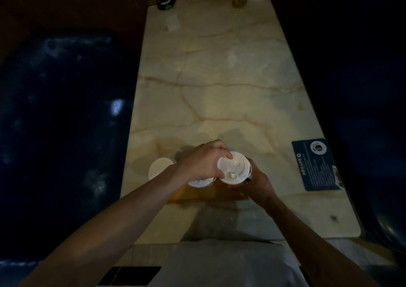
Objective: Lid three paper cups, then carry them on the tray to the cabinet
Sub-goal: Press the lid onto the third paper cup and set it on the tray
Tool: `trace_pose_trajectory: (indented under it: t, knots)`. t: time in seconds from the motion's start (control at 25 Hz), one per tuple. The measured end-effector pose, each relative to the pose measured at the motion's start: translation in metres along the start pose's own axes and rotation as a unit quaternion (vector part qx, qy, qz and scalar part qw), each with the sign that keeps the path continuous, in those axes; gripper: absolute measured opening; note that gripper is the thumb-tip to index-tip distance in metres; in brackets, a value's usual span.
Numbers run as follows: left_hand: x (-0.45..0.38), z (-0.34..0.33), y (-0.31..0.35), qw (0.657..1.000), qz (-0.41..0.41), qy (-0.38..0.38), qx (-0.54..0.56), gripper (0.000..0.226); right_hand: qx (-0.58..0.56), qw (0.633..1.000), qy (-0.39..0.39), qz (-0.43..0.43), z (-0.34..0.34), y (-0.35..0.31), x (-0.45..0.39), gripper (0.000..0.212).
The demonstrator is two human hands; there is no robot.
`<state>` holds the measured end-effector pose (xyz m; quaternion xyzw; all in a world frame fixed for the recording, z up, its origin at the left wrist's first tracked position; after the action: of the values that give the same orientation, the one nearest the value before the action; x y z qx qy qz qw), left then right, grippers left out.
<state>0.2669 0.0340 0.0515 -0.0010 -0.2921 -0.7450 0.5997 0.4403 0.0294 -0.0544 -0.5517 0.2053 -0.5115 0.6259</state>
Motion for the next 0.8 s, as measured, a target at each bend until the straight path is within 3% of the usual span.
trace_pose_trajectory:
  t: [0.44,0.68,0.8]
  knots:
    - [0.005,-0.002,0.002,1.0,-0.017,0.013,0.004,0.056,-0.024,1.0,0.011,0.015,-0.002,-0.002,0.006,0.081]
    - [0.007,-0.006,0.002,0.999,-0.012,0.03,0.005,0.058,-0.033,0.998,-0.03,0.051,-0.001,-0.012,0.003,0.093]
    - [0.008,-0.009,-0.001,0.999,-0.017,0.041,0.013,0.058,-0.023,0.999,-0.019,0.045,-0.001,-0.016,0.006,0.077]
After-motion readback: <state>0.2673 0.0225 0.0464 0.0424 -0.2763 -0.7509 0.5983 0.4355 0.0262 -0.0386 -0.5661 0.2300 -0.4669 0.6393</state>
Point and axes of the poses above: each hand's wrist, its own x-axis away from the middle knuckle, its own z-axis out of the back of the hand, y = z × x, the point moved 3 cm from there along -x, towards the middle knuckle, and after that the axes turned 4 degrees about -z, right-handed, at the moved point
